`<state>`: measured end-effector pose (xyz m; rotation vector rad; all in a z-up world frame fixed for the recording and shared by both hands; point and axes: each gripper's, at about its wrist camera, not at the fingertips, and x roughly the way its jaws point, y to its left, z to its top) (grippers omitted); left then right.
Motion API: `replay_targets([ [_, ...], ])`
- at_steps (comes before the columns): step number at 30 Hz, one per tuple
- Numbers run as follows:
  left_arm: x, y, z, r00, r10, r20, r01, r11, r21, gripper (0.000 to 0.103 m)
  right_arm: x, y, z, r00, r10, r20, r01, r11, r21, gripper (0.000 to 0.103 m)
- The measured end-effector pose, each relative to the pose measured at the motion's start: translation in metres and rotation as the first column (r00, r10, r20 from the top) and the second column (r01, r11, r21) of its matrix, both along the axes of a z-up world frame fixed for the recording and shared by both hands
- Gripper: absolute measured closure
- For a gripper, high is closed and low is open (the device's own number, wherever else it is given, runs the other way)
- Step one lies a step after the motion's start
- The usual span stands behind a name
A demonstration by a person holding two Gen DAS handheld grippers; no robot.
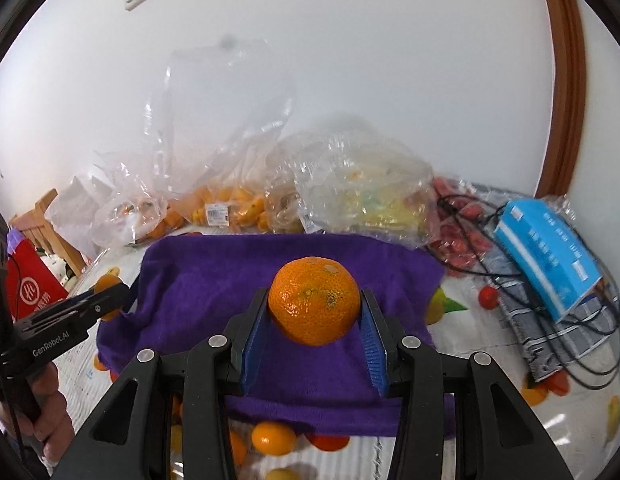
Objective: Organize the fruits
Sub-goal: 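Carry the mandarin in right tool onto the purple towel while left carries the kumquat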
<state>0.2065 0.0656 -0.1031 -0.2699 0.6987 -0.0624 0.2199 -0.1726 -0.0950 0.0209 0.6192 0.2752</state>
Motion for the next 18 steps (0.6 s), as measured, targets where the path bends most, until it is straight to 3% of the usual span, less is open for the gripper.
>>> replay_targets([
  [6, 0.003, 0.003, -0.008, 1.0, 0.002, -0.015, -0.002, 1.0, -0.01, 0.072, 0.014, -0.003, -0.019, 0.999, -0.012, -0.046, 0.012, 1.0, 0.014, 0.059],
  [14, 0.008, -0.003, -0.017, 1.0, 0.003, -0.02, -0.003, 1.0, 0.025, 0.072, 0.008, -0.002, -0.018, 1.0, 0.006, -0.008, -0.006, 1.0, -0.003, 0.059],
  [18, 0.012, -0.002, -0.025, 0.999, -0.005, -0.036, 0.006, 1.0, 0.021, 0.072, 0.016, -0.008, -0.03, 0.999, -0.009, -0.051, 0.009, 1.0, -0.001, 0.059],
])
